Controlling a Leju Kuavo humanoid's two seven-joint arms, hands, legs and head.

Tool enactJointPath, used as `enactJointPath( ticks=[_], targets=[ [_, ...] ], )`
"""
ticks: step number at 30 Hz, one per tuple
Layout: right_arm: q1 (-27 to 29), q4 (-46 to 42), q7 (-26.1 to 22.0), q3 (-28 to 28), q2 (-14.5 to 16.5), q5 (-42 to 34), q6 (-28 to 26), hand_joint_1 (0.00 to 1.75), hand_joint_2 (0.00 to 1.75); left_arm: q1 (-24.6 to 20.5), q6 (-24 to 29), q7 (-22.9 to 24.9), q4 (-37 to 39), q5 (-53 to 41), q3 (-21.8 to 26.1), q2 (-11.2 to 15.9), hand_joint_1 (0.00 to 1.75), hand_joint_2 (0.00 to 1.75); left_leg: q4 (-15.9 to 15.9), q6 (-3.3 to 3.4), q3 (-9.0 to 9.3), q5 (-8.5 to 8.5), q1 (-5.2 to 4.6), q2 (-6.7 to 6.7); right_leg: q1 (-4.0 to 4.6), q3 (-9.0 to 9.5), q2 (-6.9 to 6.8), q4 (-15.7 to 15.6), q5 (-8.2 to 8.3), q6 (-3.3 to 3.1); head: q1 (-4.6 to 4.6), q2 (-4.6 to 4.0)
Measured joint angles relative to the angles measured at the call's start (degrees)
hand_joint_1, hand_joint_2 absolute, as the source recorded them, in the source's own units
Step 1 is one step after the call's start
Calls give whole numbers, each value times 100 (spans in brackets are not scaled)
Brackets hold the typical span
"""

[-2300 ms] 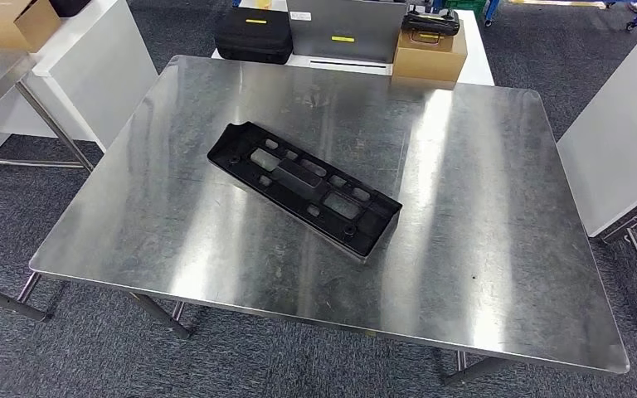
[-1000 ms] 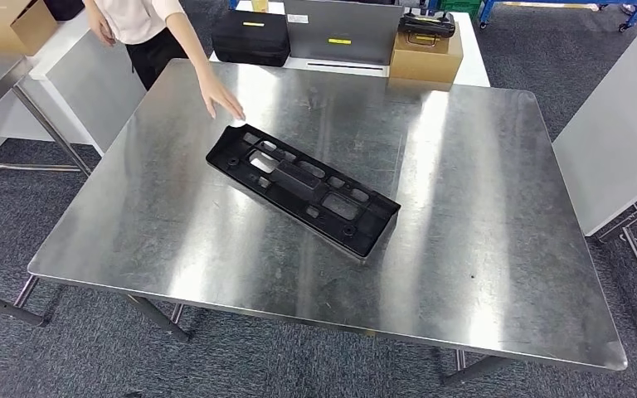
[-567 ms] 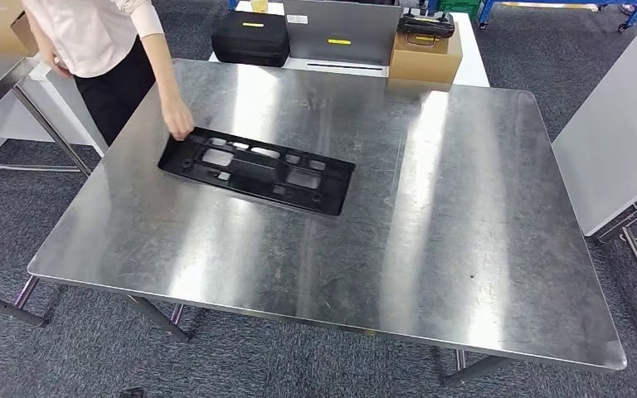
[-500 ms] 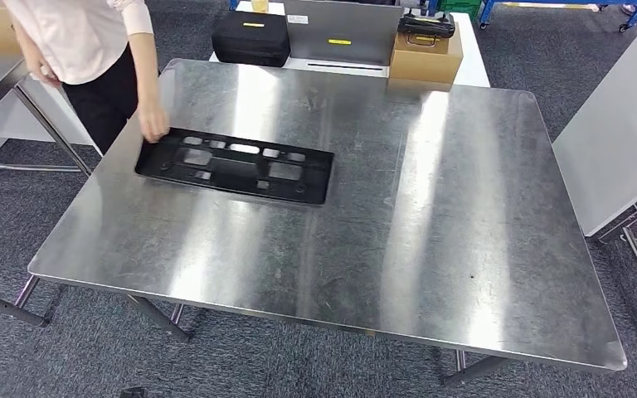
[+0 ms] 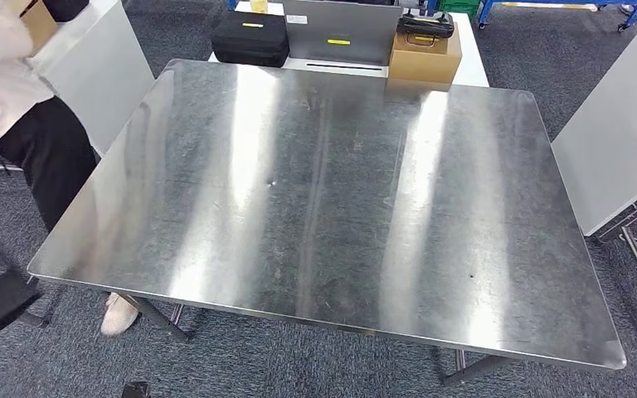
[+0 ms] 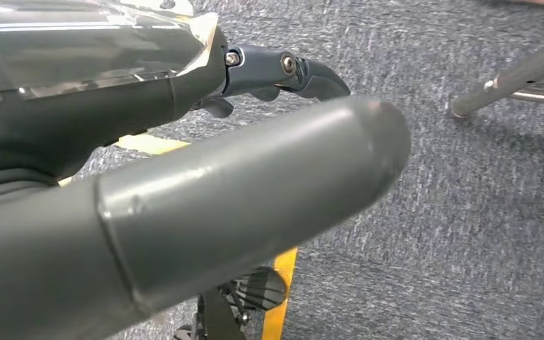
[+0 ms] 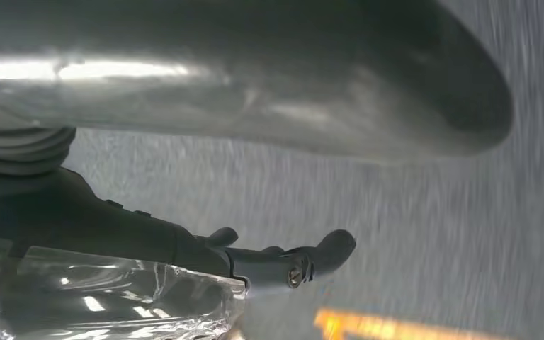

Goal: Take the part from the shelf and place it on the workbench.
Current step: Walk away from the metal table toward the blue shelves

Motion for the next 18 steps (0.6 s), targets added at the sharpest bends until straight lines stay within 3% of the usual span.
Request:
enactJointPath(
  ticks=[14, 18],
  targets=[
    [-55, 991, -43, -56, -96, -15, 72, 0, 0, -22, -21, -3, -2, -4, -10, 84, 0, 0, 0, -3, -1, 2, -5, 0, 0, 2, 0, 0, 0, 0, 3, 0],
    [-54, 1052, -44, -82, -107, -13, 104, 0, 175, -22, -23, -2, -2, -10, -10, 91, 0, 0, 0, -3, -1, 2, -5, 0, 0, 2, 0, 0, 0, 0, 3, 0]
  ],
)
